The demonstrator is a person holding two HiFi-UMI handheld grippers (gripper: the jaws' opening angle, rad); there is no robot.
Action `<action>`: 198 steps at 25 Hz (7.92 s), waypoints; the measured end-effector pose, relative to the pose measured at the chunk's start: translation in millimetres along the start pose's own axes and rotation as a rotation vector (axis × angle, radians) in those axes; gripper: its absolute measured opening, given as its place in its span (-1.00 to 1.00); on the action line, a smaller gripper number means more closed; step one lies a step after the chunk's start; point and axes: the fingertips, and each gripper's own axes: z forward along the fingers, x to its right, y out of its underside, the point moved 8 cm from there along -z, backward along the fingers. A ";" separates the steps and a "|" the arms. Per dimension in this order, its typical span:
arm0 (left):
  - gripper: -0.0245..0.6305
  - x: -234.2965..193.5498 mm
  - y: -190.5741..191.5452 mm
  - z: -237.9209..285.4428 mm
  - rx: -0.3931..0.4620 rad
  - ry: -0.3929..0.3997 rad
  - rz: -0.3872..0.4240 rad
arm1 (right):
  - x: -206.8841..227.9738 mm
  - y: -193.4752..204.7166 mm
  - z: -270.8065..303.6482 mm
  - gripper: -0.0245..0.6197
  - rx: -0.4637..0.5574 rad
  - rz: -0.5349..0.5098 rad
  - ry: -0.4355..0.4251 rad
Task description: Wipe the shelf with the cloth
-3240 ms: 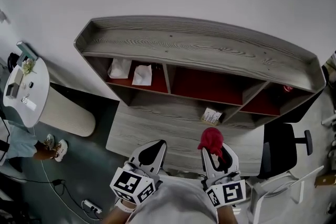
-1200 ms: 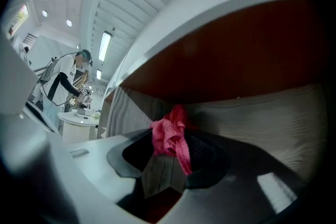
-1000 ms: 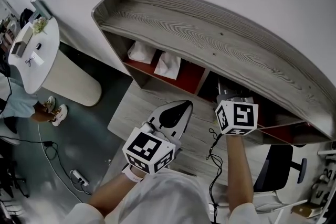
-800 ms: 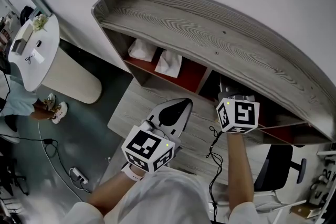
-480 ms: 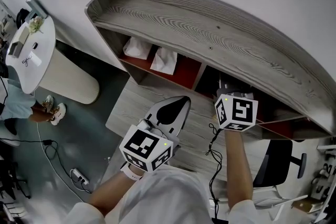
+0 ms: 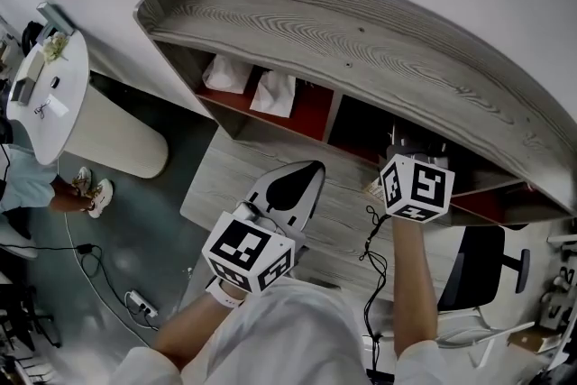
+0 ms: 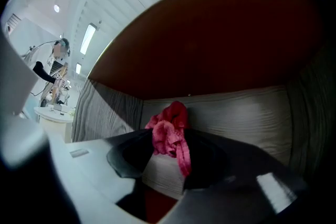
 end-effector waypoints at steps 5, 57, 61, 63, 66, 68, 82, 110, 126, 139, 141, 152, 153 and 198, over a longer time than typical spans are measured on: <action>-0.91 8.9 4.1 2.7 -0.010 0.016 -0.001 | 21.7 0.8 -15.3 -0.39 0.001 0.018 0.087; -0.91 38.2 24.3 -28.6 -0.036 0.017 -0.025 | 93.7 53.4 -56.3 -0.37 -0.549 0.246 0.725; -0.91 37.2 23.2 -29.6 -0.032 0.023 -0.025 | 91.5 53.2 -53.0 -0.37 -0.578 0.199 0.696; -0.91 36.2 22.5 -30.1 -0.030 0.024 -0.026 | 90.2 51.8 -50.4 -0.37 -0.582 0.173 0.670; -0.91 35.3 20.6 -30.5 -0.026 0.027 -0.025 | 86.2 48.7 -46.1 -0.38 -0.587 0.123 0.630; -0.91 34.6 20.7 -31.3 -0.026 0.029 -0.027 | 81.9 48.0 -45.3 -0.39 -0.602 0.095 0.608; -0.91 21.2 26.3 -38.3 -0.023 -0.004 -0.041 | 35.0 55.6 -18.0 -0.40 -0.598 0.046 0.325; -0.91 0.6 19.7 -38.7 -0.038 -0.045 -0.040 | -57.0 64.5 40.3 -0.40 -0.553 -0.175 -0.308; -0.91 8.4 19.1 -34.3 -0.059 -0.029 -0.005 | -57.6 18.7 13.8 -0.40 -0.274 -0.150 -0.437; -0.91 19.3 25.4 -42.0 -0.058 -0.030 -0.008 | -64.6 -21.5 -15.7 -0.40 -0.072 0.106 -0.506; -0.91 20.1 27.4 -42.1 -0.060 -0.031 -0.009 | -67.2 -19.4 -18.5 -0.41 -0.083 0.084 -0.527; -0.91 30.3 34.8 -39.3 -0.075 -0.015 -0.015 | -80.8 16.8 -33.3 -0.41 -0.330 -0.161 -0.626; -0.91 29.8 36.4 -39.5 -0.077 -0.017 -0.017 | -82.0 23.7 -34.7 -0.41 -0.370 -0.169 -0.631; -0.91 47.7 41.7 -8.7 -0.117 0.110 -0.006 | 88.3 34.7 -91.5 -0.40 -0.236 0.672 0.411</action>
